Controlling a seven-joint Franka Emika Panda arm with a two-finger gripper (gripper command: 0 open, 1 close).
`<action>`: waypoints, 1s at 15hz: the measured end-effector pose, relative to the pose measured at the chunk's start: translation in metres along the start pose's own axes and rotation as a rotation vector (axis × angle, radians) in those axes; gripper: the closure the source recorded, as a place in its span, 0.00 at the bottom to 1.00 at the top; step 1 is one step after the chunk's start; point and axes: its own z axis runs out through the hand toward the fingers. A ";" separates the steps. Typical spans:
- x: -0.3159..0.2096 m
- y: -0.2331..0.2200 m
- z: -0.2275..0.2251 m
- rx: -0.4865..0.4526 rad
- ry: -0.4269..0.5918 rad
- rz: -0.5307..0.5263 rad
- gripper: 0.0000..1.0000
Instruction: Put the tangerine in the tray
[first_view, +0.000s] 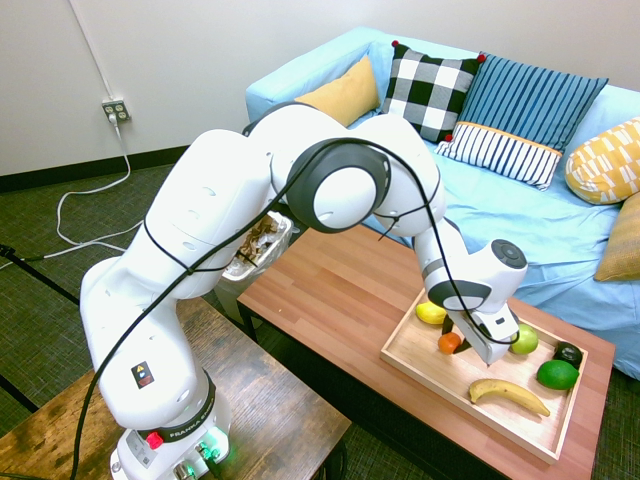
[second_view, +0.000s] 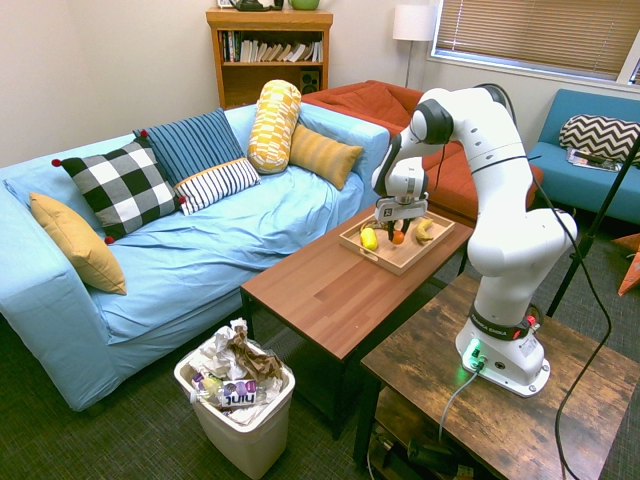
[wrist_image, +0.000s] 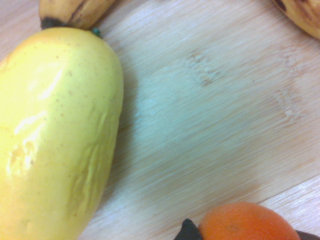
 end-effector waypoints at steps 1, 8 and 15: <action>0.001 0.000 0.002 -0.001 0.000 0.000 0.00; 0.005 0.007 0.012 -0.012 -0.009 0.006 0.00; 0.017 0.013 -0.024 0.020 0.031 0.013 0.00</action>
